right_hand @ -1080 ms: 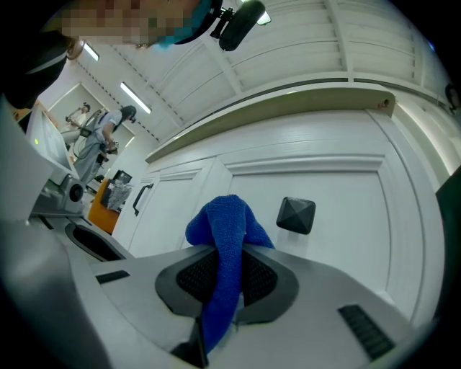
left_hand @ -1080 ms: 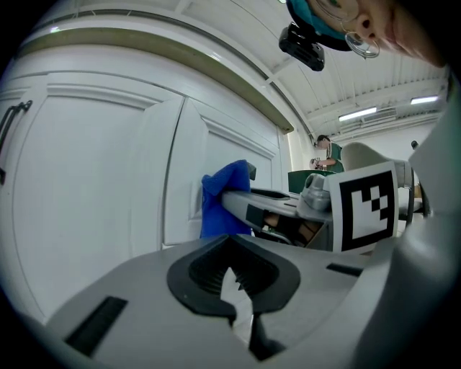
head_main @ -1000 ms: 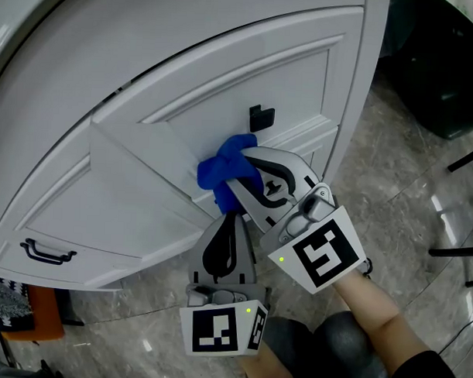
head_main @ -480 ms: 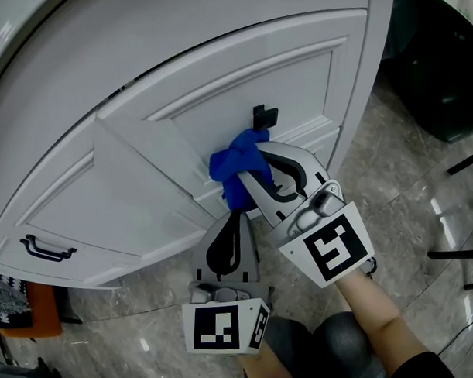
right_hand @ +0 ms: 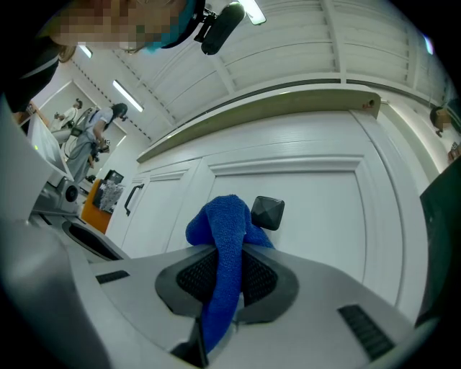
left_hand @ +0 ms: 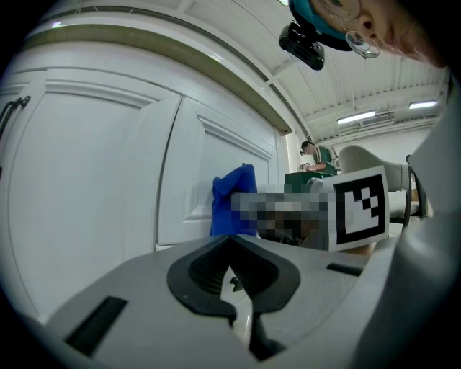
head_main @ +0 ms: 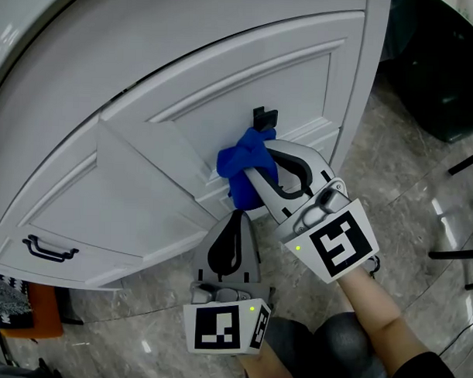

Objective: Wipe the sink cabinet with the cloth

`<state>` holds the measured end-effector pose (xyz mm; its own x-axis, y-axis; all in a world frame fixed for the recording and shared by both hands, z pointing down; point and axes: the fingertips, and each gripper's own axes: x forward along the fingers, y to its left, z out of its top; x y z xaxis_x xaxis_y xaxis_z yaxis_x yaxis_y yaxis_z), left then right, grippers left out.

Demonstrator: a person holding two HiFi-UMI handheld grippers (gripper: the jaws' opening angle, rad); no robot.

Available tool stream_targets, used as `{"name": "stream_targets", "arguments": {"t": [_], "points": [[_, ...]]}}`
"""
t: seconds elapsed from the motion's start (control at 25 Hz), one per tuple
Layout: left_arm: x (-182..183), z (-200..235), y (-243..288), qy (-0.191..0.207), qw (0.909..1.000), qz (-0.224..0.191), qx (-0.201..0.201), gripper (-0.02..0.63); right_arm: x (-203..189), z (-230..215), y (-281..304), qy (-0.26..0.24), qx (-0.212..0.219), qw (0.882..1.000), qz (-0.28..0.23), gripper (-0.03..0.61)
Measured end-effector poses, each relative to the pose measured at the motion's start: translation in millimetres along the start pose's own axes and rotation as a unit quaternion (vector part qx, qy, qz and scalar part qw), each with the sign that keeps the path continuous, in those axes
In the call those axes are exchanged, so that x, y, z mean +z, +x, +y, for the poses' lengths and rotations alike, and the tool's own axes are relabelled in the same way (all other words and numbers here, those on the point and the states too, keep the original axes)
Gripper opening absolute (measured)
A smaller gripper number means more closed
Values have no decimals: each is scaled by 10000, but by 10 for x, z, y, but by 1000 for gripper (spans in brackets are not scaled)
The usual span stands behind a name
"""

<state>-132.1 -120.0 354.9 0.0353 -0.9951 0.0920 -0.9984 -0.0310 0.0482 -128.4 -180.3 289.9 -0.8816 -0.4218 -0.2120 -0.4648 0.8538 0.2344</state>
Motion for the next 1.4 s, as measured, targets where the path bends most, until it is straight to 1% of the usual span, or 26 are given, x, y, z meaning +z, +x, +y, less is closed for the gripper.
{"name": "stream_targets", "arguments": {"t": [0.64, 1.4], "points": [[10, 7, -13, -10, 10000, -10, 20, 5, -17, -110, -57, -75, -114, 9999, 61, 60], [50, 24, -58, -64, 9999, -99, 1, 3, -56, -273, -137, -224, -388, 9988, 186, 60]]}}
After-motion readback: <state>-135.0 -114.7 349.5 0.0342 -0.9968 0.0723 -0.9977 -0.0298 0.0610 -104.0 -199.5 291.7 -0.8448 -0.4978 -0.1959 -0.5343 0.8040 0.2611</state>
